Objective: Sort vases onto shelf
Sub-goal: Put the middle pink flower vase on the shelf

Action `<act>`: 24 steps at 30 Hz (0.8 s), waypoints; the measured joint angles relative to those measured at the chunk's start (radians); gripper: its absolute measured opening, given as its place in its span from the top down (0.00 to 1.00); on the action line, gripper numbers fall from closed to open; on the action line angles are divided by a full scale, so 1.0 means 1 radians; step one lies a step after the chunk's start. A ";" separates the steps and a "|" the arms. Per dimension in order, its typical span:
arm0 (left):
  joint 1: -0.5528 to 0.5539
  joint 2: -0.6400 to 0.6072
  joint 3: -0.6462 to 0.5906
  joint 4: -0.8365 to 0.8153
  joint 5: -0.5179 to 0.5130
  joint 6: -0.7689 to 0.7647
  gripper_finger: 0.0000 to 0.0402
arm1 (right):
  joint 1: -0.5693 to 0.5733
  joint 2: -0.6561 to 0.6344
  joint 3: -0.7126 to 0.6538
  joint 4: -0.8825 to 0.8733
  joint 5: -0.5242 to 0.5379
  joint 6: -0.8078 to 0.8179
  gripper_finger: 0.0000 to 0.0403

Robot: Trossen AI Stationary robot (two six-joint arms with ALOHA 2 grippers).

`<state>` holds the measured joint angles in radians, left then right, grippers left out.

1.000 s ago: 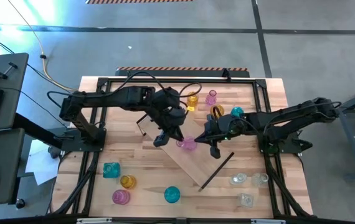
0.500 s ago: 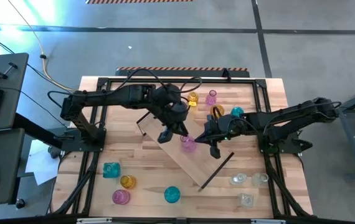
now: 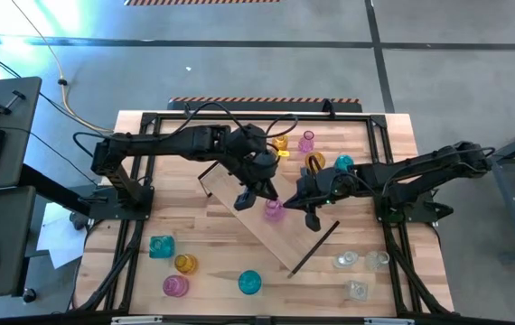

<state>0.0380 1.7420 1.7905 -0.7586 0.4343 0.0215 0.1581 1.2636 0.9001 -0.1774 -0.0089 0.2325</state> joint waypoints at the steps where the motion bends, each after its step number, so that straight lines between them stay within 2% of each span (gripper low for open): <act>1: 0.000 0.000 0.000 0.002 0.000 -0.001 0.95 | 0.000 0.000 0.000 -0.006 0.001 0.000 1.00; 12: 0.000 0.000 0.000 0.009 0.000 0.008 0.94 | 0.000 0.000 0.000 -0.044 0.026 0.003 1.00; 24: 0.000 0.000 0.000 0.013 0.000 0.016 0.76 | 0.000 0.000 0.000 -0.045 0.026 0.003 1.00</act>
<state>0.0380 1.7420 1.7908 -0.7457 0.4347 0.0372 0.1581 1.2633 0.9001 -0.2222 0.0166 0.2356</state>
